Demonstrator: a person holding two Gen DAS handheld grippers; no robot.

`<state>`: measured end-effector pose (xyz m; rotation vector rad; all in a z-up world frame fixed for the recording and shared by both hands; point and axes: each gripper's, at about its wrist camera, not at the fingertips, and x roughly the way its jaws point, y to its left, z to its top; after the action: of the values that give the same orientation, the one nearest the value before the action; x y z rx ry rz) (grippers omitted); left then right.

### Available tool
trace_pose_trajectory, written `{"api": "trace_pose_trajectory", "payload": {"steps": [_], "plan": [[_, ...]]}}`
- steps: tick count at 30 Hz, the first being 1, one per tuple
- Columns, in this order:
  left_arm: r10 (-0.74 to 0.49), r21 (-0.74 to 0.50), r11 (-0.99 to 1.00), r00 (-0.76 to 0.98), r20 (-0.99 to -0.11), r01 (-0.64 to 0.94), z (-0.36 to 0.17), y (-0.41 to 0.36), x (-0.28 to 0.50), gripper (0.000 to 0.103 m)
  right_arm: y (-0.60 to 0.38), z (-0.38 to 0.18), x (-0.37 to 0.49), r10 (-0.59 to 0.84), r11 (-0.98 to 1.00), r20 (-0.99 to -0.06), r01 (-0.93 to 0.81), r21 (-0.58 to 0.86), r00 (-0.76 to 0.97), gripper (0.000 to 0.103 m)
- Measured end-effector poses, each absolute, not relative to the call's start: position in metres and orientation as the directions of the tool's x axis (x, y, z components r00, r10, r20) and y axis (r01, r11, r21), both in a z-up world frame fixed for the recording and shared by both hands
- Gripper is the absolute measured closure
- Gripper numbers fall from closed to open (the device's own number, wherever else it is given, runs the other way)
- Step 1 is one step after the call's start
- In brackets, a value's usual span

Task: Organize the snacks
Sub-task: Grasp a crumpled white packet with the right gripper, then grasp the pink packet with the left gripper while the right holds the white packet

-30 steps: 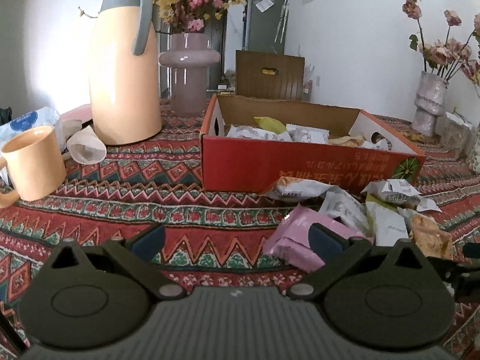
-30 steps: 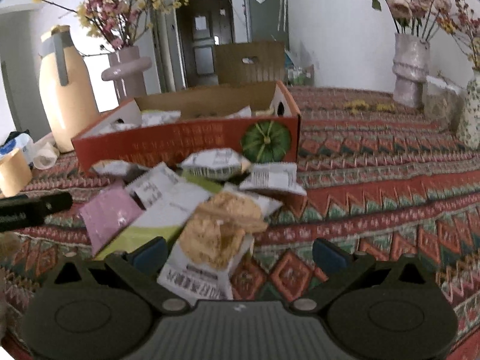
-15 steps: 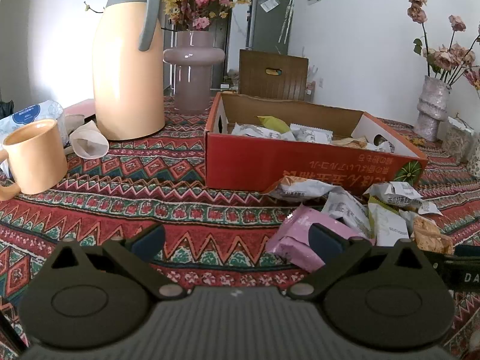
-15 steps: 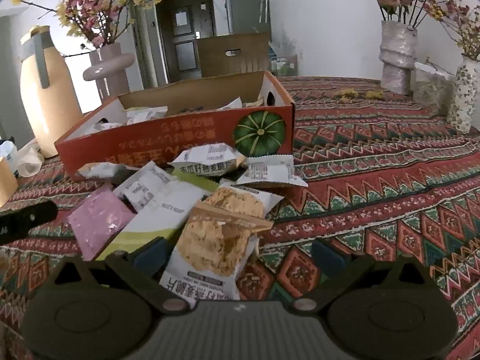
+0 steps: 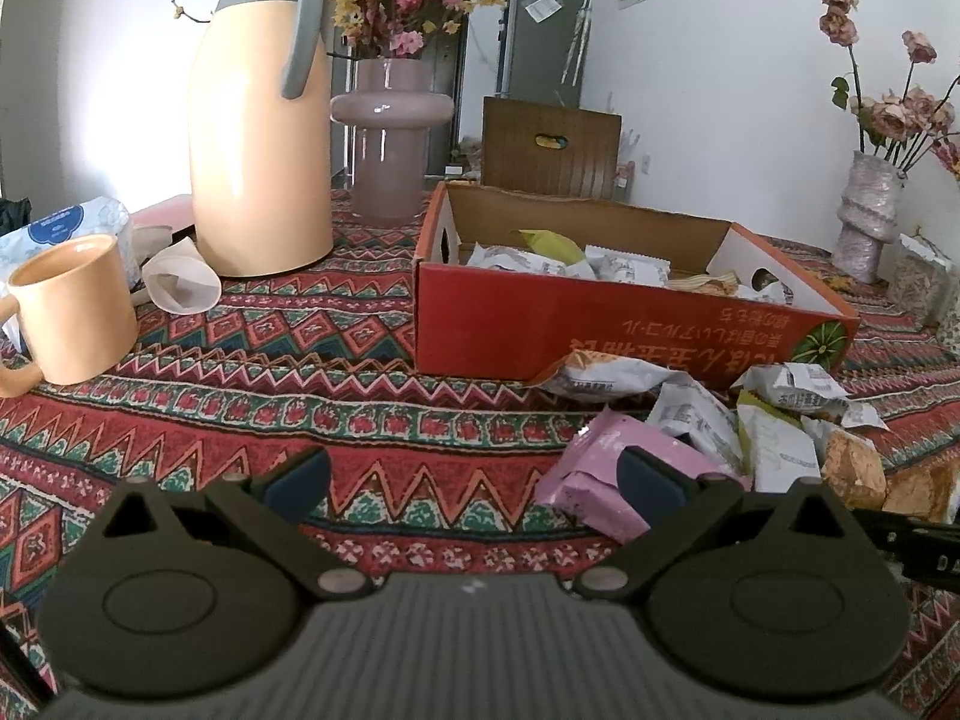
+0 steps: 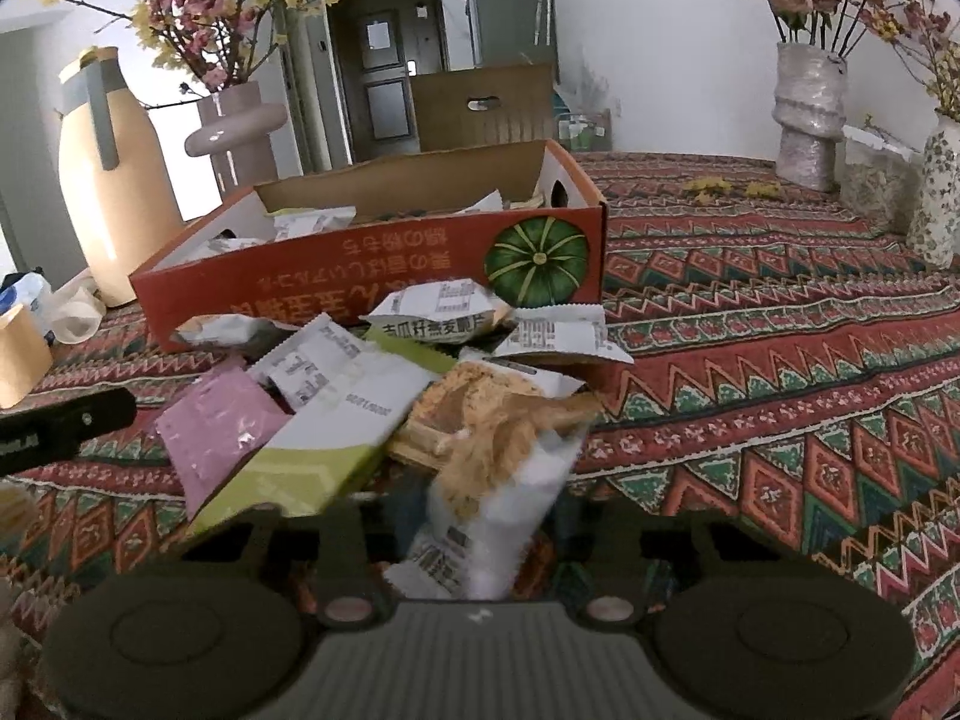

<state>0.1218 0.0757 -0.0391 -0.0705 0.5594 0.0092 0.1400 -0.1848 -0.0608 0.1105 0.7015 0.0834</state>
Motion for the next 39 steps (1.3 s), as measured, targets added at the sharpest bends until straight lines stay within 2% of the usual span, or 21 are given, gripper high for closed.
{"api": "trace_pose_trajectory", "payload": {"steps": [3,10,21,33,39], "plan": [[-0.008,-0.064,0.997,0.846,-0.533,-0.031,-0.039,0.076,0.122,0.0,-0.188,-0.061,0.137,0.124,0.99,-0.636,-0.049,0.136,0.762,0.083],[0.001,-0.063,0.997,0.843,-0.538,-0.041,-0.039,0.075,0.123,0.0,-0.193,-0.057,0.127,0.155,0.985,-0.613,-0.078,0.152,0.774,0.089],[0.019,-0.027,0.999,0.825,-0.565,-0.041,-0.038,0.069,0.126,0.0,-0.205,-0.041,0.108,0.207,0.975,-0.542,-0.127,0.182,0.815,0.089],[-0.03,0.047,0.996,0.819,-0.573,0.07,-0.028,0.036,0.131,0.0,-0.242,-0.035,0.108,0.172,0.972,-0.489,-0.066,0.227,0.855,0.089],[-0.071,0.091,0.983,0.784,-0.616,0.16,-0.033,0.014,0.141,0.0,-0.26,-0.038,0.111,0.149,0.968,-0.483,-0.028,0.249,0.863,0.089]]}}
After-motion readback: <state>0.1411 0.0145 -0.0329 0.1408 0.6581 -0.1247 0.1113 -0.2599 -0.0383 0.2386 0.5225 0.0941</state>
